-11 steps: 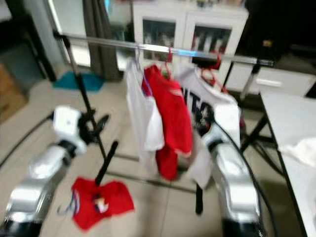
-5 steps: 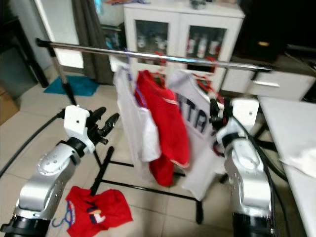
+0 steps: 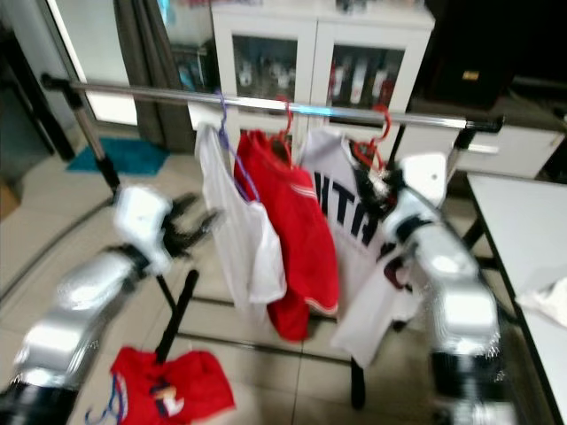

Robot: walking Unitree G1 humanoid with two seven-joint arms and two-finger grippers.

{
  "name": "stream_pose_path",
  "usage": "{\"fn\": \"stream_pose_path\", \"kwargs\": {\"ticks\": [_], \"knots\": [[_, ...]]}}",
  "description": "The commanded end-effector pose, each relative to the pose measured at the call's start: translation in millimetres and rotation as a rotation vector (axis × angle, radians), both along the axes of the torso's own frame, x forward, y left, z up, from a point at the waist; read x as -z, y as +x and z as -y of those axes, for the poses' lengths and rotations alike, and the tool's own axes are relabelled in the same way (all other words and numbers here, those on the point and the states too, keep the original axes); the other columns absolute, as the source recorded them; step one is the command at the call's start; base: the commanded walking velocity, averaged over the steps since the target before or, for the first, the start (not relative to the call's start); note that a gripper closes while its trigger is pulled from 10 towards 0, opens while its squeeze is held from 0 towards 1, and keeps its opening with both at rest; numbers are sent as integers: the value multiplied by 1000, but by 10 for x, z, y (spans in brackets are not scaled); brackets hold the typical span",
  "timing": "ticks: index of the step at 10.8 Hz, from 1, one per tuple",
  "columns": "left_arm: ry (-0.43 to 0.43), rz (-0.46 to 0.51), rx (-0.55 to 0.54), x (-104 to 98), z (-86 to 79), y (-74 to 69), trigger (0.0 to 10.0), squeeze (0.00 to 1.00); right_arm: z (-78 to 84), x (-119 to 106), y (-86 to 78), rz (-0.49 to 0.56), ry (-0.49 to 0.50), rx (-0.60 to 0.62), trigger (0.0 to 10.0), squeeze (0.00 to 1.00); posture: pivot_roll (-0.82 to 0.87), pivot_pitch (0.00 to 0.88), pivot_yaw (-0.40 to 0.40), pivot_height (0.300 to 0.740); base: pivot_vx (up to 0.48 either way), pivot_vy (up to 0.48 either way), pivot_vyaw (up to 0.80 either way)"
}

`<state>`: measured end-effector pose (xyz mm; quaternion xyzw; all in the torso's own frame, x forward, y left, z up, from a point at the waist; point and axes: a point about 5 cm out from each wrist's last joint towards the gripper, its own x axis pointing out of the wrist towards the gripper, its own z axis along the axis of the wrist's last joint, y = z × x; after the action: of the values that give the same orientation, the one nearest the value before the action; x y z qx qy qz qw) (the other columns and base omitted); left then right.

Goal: Hang hanger

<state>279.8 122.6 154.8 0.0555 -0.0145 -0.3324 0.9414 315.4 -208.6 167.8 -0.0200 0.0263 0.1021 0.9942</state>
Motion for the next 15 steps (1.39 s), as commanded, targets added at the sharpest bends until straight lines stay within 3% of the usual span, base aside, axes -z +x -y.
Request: {"fn": "stream_pose_path", "kwargs": {"ticks": [1,2,3,8,15], "knots": [[14,4,33,-70,-57,7,10000,0,-46,-56,96,-1,-11,-32,10000,1000,-60,0,2,740,0,0,0],[-1,-20,81,-86,-41,3,10000,0,-15,-76,177,-20,-23,-37,10000,1000,-58,0,2,740,0,0,0],[-2,-32,114,-99,-35,4,10000,1000,33,-95,265,-34,-49,-31,10000,1000,-55,0,2,740,0,0,0],[35,-76,228,-143,-121,-108,10000,1000,303,-164,679,-93,-135,42,10000,1000,-5,73,5,740,0,0,0],[85,-125,304,-218,-244,-275,10000,1000,622,-255,745,-111,-134,183,10000,1000,51,144,31,740,0,0,0]]}}
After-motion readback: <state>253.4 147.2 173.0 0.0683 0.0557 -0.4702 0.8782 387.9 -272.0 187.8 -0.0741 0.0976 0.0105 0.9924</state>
